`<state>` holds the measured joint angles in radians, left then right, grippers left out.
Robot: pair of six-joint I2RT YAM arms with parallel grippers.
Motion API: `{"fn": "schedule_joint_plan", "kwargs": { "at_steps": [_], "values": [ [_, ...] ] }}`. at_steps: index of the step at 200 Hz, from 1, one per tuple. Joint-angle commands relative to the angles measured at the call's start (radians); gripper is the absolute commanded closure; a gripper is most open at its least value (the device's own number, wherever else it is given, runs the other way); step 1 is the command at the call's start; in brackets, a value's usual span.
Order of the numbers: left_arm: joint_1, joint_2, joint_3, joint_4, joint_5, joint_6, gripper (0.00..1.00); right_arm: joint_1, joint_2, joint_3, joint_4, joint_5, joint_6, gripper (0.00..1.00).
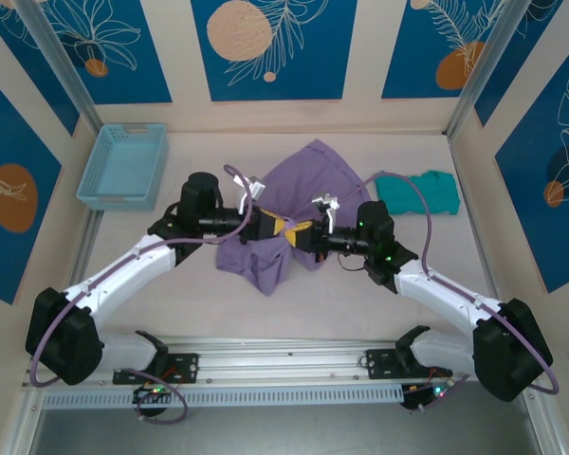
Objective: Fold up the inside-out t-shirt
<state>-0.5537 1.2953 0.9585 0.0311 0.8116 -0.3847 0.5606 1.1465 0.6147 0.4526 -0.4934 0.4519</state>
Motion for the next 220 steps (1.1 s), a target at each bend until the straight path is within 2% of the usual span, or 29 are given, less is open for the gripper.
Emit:
{"fn": "schedule_joint_plan", "kwargs": {
  "at_steps": [1,11,18,28,36,63,83,122,130,156,174,186,208,220],
  "values": [
    [0.000,-0.021,0.026,-0.013,0.012,0.004,1.00,-0.006,-0.016,0.012,-0.041,0.042,-0.022,1.00],
    [-0.002,-0.034,0.027,-0.006,0.000,-0.014,1.00,-0.003,-0.015,0.028,-0.100,0.099,-0.027,0.97],
    [-0.002,-0.047,0.029,-0.001,-0.016,-0.037,1.00,0.005,-0.015,0.050,-0.177,0.185,-0.031,0.93],
    [-0.014,-0.072,0.037,-0.016,-0.077,-0.056,1.00,0.016,-0.013,0.087,-0.300,0.328,-0.026,0.85],
    [-0.036,-0.090,0.055,-0.068,-0.154,-0.048,1.00,0.020,-0.017,0.104,-0.361,0.391,-0.019,0.79],
    [-0.132,-0.110,0.140,-0.284,-0.470,0.010,1.00,0.046,-0.077,0.085,-0.386,0.474,-0.024,0.64],
    [-0.180,-0.106,0.162,-0.321,-0.589,-0.009,1.00,0.089,-0.128,0.046,-0.353,0.484,-0.070,0.59],
    [-0.239,-0.085,0.183,-0.288,-0.613,-0.046,1.00,0.190,-0.140,-0.030,-0.186,0.466,-0.081,0.50],
    [-0.243,-0.082,0.188,-0.286,-0.609,-0.048,1.00,0.208,-0.133,-0.035,-0.163,0.485,-0.084,0.46],
    [-0.247,-0.085,0.185,-0.264,-0.572,-0.054,1.00,0.222,-0.099,-0.022,-0.129,0.521,-0.097,0.42],
    [-0.247,-0.092,0.171,-0.236,-0.536,-0.060,1.00,0.223,-0.066,0.000,-0.116,0.529,-0.102,0.43],
    [-0.247,-0.094,0.157,-0.210,-0.501,-0.062,1.00,0.221,-0.049,0.020,-0.128,0.544,-0.105,0.49],
    [-0.246,-0.103,0.132,-0.184,-0.470,-0.060,1.00,0.209,-0.050,0.027,-0.163,0.564,-0.113,0.82],
    [-0.244,-0.112,0.115,-0.187,-0.488,-0.052,1.00,0.196,-0.067,0.010,-0.184,0.564,-0.111,0.93]
  ]
}}
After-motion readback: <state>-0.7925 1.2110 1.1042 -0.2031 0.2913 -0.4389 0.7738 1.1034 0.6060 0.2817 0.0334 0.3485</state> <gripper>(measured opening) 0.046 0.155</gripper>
